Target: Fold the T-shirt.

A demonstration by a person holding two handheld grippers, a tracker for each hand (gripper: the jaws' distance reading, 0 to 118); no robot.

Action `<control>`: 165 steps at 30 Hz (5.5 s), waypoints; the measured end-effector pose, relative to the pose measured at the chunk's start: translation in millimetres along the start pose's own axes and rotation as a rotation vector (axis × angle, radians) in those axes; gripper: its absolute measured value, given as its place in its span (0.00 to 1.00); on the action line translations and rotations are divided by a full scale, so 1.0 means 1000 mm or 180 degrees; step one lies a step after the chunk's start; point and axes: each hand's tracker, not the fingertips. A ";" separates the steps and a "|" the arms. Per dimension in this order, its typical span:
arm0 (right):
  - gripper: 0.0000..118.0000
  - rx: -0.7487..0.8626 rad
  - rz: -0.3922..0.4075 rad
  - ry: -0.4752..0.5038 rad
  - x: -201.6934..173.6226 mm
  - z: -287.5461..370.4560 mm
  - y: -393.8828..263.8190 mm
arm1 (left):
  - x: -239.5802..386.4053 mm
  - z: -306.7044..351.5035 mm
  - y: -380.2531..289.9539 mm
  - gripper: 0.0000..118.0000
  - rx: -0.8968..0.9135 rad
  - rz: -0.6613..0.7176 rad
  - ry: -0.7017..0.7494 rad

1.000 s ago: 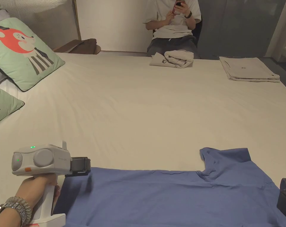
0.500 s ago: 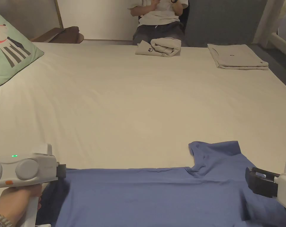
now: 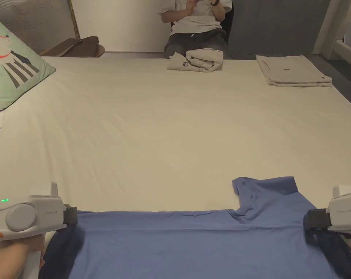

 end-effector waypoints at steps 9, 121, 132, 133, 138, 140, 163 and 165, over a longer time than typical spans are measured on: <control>0.02 0.0368 0.0281 0.0216 0.001 0.084 -0.009 | -0.010 0.039 0.000 0.02 0.0115 0.0031 -0.0105; 0.00 0.2347 0.0401 0.0012 -0.188 0.233 -0.192 | -0.215 0.130 -0.184 0.03 -0.0315 0.1808 -0.1832; 0.00 0.2392 0.0312 0.0231 -0.187 0.235 -0.193 | -0.125 0.157 -0.147 0.03 -0.0213 0.1115 -0.2404; 0.00 0.2396 0.0295 0.0241 -0.185 0.235 -0.194 | -0.105 0.159 -0.146 0.03 -0.0250 0.1024 -0.2450; 0.00 0.2413 0.0181 0.0251 -0.168 0.243 -0.204 | -0.023 0.127 -0.148 0.03 -0.0509 0.0766 -0.2434; 0.00 0.2419 0.0136 0.0222 -0.160 0.248 -0.208 | 0.003 0.112 -0.153 0.03 -0.0626 0.0647 -0.2230; 0.00 0.2380 -0.0196 0.0192 -0.105 0.225 -0.221 | 0.074 0.145 -0.211 0.02 0.0837 -0.0079 -0.0497; 0.00 0.2374 -0.0193 0.0200 -0.105 0.224 -0.221 | 0.086 0.139 -0.222 0.01 0.0772 -0.0051 -0.0687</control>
